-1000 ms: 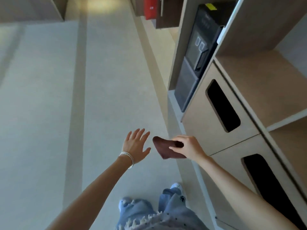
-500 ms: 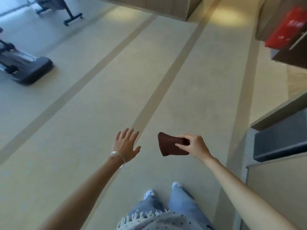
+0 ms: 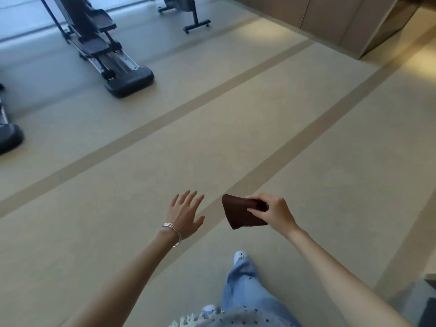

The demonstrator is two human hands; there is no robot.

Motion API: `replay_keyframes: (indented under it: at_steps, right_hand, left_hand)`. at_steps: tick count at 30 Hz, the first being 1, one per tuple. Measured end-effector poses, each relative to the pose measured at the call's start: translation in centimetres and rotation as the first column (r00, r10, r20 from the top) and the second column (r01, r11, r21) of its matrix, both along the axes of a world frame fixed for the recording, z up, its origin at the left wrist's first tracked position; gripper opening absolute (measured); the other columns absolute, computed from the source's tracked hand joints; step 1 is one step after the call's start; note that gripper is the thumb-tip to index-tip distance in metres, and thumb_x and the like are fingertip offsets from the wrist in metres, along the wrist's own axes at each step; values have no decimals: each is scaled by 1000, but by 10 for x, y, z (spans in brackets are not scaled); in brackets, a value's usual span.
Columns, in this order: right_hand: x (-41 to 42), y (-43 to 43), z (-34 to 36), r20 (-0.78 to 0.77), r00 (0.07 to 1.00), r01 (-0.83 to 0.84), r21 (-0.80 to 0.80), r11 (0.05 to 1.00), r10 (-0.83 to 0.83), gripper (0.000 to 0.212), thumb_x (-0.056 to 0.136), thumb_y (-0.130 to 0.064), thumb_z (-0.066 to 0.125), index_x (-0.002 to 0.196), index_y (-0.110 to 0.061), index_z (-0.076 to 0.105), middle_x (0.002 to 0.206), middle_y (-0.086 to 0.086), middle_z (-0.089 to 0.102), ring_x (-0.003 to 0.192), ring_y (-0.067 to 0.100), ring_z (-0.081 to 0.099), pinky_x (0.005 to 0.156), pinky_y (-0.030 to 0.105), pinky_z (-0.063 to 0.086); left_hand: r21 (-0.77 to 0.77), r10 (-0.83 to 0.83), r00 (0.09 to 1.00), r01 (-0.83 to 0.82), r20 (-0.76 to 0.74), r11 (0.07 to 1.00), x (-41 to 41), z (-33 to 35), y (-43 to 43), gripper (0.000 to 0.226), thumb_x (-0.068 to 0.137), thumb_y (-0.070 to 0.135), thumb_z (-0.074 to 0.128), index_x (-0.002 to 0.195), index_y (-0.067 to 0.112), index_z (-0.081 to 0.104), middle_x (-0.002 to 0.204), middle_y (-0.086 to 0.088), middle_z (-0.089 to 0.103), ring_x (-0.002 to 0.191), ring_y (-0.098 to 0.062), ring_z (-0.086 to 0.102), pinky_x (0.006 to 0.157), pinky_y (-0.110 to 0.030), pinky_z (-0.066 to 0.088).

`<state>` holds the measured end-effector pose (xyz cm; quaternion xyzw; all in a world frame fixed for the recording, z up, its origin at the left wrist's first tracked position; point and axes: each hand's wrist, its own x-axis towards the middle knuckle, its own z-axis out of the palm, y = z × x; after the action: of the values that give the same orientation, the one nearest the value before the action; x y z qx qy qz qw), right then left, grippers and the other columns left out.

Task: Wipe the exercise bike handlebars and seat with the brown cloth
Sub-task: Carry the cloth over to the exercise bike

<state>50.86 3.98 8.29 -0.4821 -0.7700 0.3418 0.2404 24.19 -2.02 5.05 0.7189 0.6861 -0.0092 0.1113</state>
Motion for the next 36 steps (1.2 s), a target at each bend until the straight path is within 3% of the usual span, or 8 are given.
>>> replay_keyframes:
  at_steps: [3, 5, 8, 14, 18, 26, 36]
  right_hand:
    - [4, 53, 11, 30, 998, -59, 62, 996, 57, 25, 73, -9, 75, 96, -18, 71, 93, -8, 71, 85, 12, 65, 77, 23, 49]
    - [3, 83, 20, 145, 982, -145, 189, 971, 118, 21, 74, -13, 73, 94, -17, 70, 91, -7, 70, 77, 16, 66, 66, 31, 52]
    - [-6, 124, 29, 295, 939, -284, 368, 886, 178, 17, 68, -11, 77, 84, -15, 70, 81, -4, 70, 61, 20, 65, 46, 26, 49]
    - [-30, 189, 23, 395, 901, -346, 398, 850, 182, 17, 63, -8, 78, 76, -14, 68, 73, -3, 68, 51, 22, 61, 39, 26, 46]
    - [-58, 229, 10, 410, 890, -345, 321, 882, 198, 13, 69, -11, 74, 81, -13, 68, 79, 0, 69, 58, 26, 64, 44, 31, 49]
    - [-151, 335, 10, 497, 840, -349, 187, 918, 218, 20, 81, -19, 63, 101, -16, 64, 103, -3, 65, 85, 24, 63, 68, 33, 48]
    - [-253, 432, 14, 550, 817, -323, 190, 927, 172, 22, 80, -19, 60, 102, -19, 61, 101, -3, 64, 85, 25, 61, 67, 28, 40]
  left_hand:
    - [25, 25, 1000, -25, -19, 999, 11, 10, 49, 65, 89, 46, 47, 146, 24, 25, 154, -2, 27, 144, -22, 19, 117, -40, 13]
    - [51, 53, 998, -52, -22, 997, 17, 15, 78, 64, 89, 47, 46, 146, 24, 25, 154, -2, 28, 144, -22, 20, 117, -41, 13]
    - [72, 104, 994, -102, -35, 992, 20, 18, 107, 64, 89, 48, 46, 146, 25, 25, 154, -1, 29, 144, -21, 20, 116, -40, 14]
    - [27, 171, 984, -170, -54, 985, -1, 13, 147, 64, 90, 49, 43, 146, 26, 22, 155, 0, 26, 144, -21, 17, 117, -41, 12]
    - [19, 186, 980, -186, -63, 982, -29, 6, 187, 65, 90, 50, 42, 146, 26, 20, 155, 0, 26, 144, -22, 17, 116, -42, 13]
    - [27, 162, 984, -161, -67, 987, -121, 9, 292, 65, 90, 51, 41, 146, 26, 20, 155, -1, 25, 144, -22, 16, 117, -42, 13]
    - [11, 114, 991, -113, -69, 993, -214, 11, 384, 66, 91, 50, 39, 147, 24, 17, 156, -1, 23, 145, -22, 13, 117, -42, 11]
